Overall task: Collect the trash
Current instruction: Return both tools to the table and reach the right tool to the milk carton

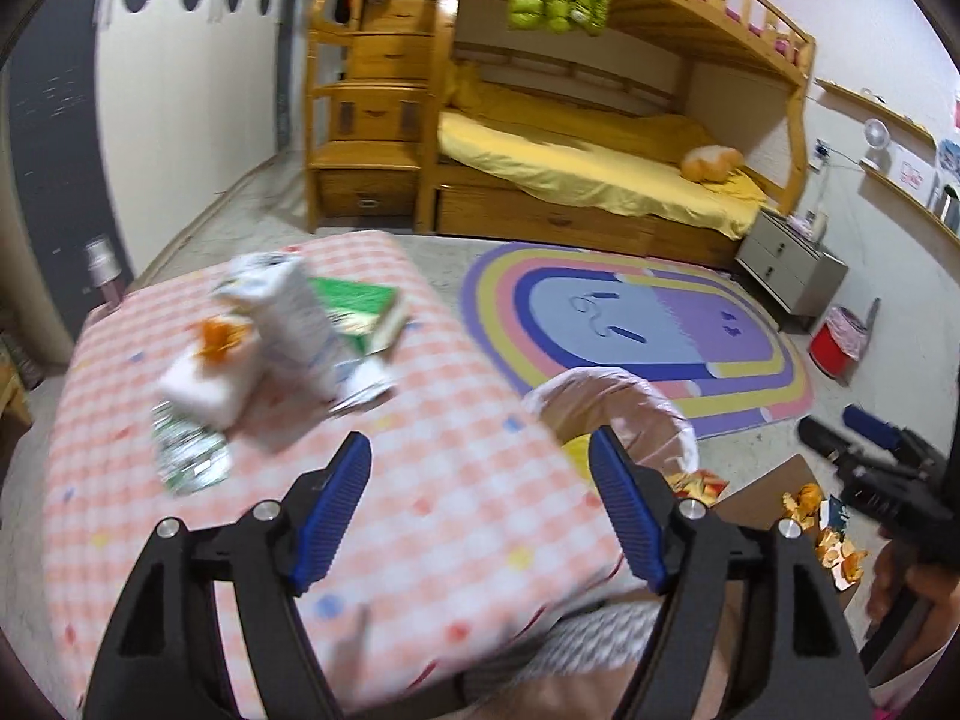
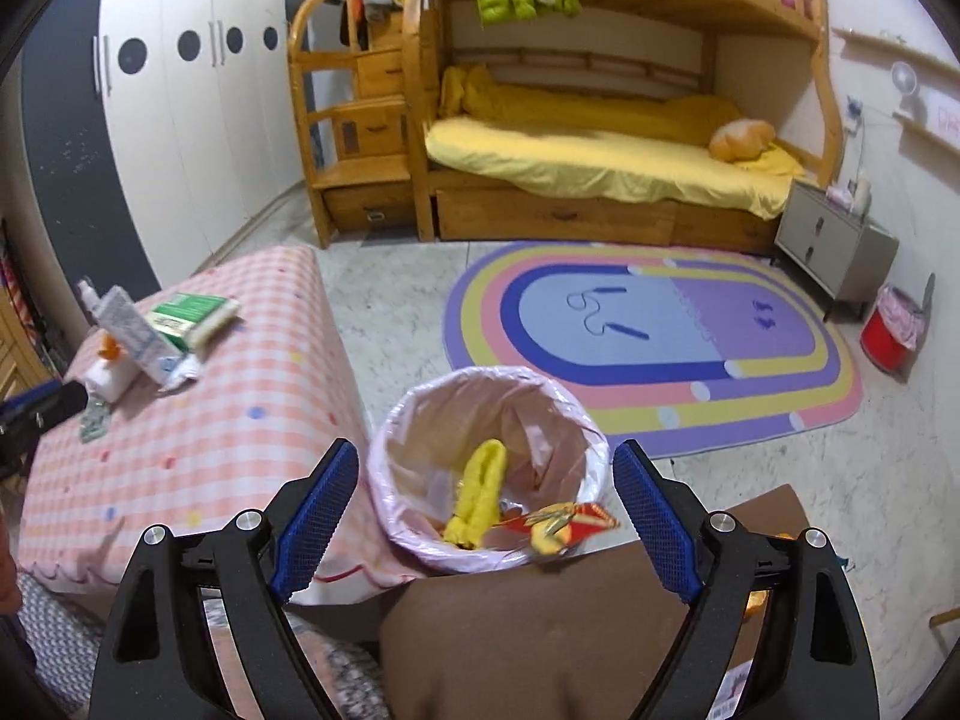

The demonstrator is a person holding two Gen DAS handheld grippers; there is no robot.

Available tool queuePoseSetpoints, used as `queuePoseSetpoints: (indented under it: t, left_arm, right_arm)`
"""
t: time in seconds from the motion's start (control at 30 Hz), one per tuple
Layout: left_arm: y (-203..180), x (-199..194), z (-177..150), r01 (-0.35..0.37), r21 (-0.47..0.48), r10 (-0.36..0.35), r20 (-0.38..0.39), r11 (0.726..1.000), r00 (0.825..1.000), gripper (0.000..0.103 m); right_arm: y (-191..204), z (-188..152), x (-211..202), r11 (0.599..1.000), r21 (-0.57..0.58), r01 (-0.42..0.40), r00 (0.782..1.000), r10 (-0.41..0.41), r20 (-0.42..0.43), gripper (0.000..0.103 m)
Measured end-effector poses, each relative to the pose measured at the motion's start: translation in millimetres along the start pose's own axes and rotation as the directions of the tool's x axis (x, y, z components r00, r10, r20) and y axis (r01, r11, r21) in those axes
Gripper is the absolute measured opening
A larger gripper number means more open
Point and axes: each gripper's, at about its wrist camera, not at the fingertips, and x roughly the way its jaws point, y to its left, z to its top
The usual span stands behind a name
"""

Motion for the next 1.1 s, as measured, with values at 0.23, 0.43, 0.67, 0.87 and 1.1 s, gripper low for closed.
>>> queuePoseSetpoints:
  t: [0.23,0.43,0.67,0.87,1.1]
  left_arm:
    - [41.2,-36.3,-34.4,-0.084,-0.059,0.085,0.025,0.995,0.996,0.076]
    - [65.0,-40.7,-51.8,-0.154,-0.096,0.155,-0.003,0.983,0.988,0.076]
    - [94.7,-53.5,-52.3,-0.244,-0.134,0.245,-0.009,0.961,0.969,0.08]
    - [130.1,-53.6,-53.7,-0.271,-0.188,0.273,-0.017,0.944,0.962,0.081]
    - [170.9,-21.1,-26.6,-0.284,-0.222,0.285,-0.027,0.933,0.958,0.081]
  right_arm:
    - [9.4,-16.0,-41.7,0.998,-0.053,0.034,0.998,-0.031,0.048,0.084]
    - [-6.5,-29.7,-39.0,0.997,-0.062,0.052,0.998,-0.05,0.025,0.056]
    - [37.1,-12.4,-36.1,0.988,-0.105,-0.112,0.989,0.121,0.084,0.048]
    - [111.7,7.4,-19.7,0.949,-0.193,-0.251,0.962,0.267,0.06,0.061]
    - [202.3,27.1,23.7,0.88,-0.333,-0.338,0.935,0.354,-0.012,0.065]
